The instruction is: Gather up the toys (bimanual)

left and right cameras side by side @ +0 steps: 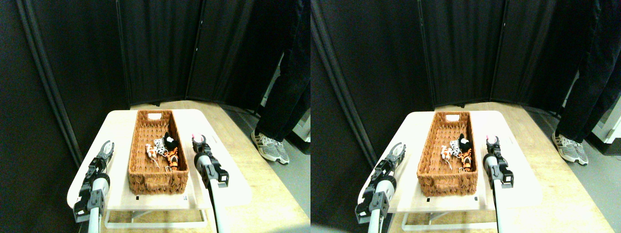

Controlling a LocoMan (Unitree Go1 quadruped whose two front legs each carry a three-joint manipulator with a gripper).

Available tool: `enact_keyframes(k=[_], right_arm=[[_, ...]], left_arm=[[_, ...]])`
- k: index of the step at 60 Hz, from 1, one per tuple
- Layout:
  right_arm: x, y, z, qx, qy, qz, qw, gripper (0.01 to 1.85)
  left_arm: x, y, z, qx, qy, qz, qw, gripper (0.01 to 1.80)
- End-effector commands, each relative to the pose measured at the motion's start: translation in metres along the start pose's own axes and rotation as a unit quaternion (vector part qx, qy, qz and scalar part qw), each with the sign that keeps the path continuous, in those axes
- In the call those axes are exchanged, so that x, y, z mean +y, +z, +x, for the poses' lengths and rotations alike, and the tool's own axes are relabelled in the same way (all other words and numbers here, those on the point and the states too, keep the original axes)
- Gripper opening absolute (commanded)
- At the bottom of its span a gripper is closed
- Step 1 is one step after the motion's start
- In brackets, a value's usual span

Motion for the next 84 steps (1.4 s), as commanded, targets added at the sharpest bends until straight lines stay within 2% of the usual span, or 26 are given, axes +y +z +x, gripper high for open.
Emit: enact_keyframes(k=[1,6,9,14,20,26,39,50,55,62,65,67,68,69,70,72,75,78,84], right_arm=[[0.025,-0.002,-0.004,0.029,0.053,-0.012,0.998,0.01],[0.048,-0.006,-0.009,0.032,0.064,-0.033,0.997,0.01],[0.059,-0.009,-0.010,0.051,0.080,-0.042,0.995,0.01],[0.074,-0.013,-0.014,0.061,0.085,-0.043,0.994,0.01],[0.088,-0.020,-0.019,0.073,0.090,-0.044,0.992,0.01],[0.096,-0.031,-0.025,0.072,0.091,-0.035,0.993,0.01],[0.103,-0.054,-0.026,0.099,0.100,-0.027,0.990,0.01],[0.102,-0.090,-0.036,0.151,0.104,-0.012,0.983,0.01],[0.099,-0.100,-0.040,0.168,0.099,0.000,0.981,0.01],[0.093,-0.105,-0.041,0.185,0.092,0.006,0.978,0.01],[0.090,-0.102,-0.038,0.205,0.087,-0.003,0.975,0.01],[0.088,-0.099,-0.038,0.210,0.080,-0.018,0.974,0.19],[0.087,-0.097,-0.037,0.219,0.075,-0.022,0.973,0.42],[0.086,-0.095,-0.037,0.223,0.073,-0.023,0.972,0.52],[0.086,-0.095,-0.037,0.223,0.073,-0.023,0.972,0.52],[0.085,-0.091,-0.034,0.234,0.070,-0.031,0.969,0.83],[0.083,-0.087,-0.032,0.232,0.071,-0.033,0.970,1.03],[0.080,-0.082,-0.029,0.229,0.067,-0.030,0.971,1.11],[0.077,-0.075,-0.026,0.219,0.060,-0.024,0.973,1.14]], left_arm=[[-0.004,0.001,0.000,0.000,-0.014,0.005,1.000,0.01],[-0.004,0.001,0.000,0.004,-0.015,0.006,1.000,0.01],[-0.004,0.001,-0.001,0.001,-0.012,0.007,1.000,0.01],[-0.004,0.000,-0.002,-0.001,-0.013,0.009,1.000,0.02],[-0.003,0.000,-0.002,-0.001,-0.015,0.007,1.000,0.03],[-0.005,-0.003,-0.004,-0.014,-0.015,0.003,1.000,0.04],[-0.005,-0.003,-0.008,-0.024,-0.015,-0.006,1.000,0.05],[-0.006,-0.002,-0.009,-0.013,-0.024,-0.024,0.999,0.03],[-0.007,-0.003,-0.009,-0.020,-0.024,-0.021,0.999,0.03],[-0.007,-0.003,-0.009,-0.020,-0.026,-0.014,0.999,0.04],[-0.007,-0.002,-0.009,-0.019,-0.025,-0.013,0.999,0.04],[-0.007,-0.002,-0.009,-0.021,-0.025,-0.013,0.999,0.04],[-0.007,-0.002,-0.009,-0.025,-0.022,-0.012,0.999,0.04],[-0.007,-0.002,-0.010,-0.027,-0.021,-0.011,0.999,0.04],[-0.007,-0.002,-0.010,-0.027,-0.021,-0.011,0.999,0.04],[-0.007,-0.003,-0.010,-0.029,-0.019,-0.011,0.999,0.04],[-0.007,-0.002,-0.009,-0.029,-0.019,-0.010,0.999,0.05],[-0.007,-0.003,-0.008,-0.031,-0.017,-0.011,0.999,0.06],[-0.007,-0.003,-0.007,-0.029,-0.016,-0.016,0.999,0.06]])
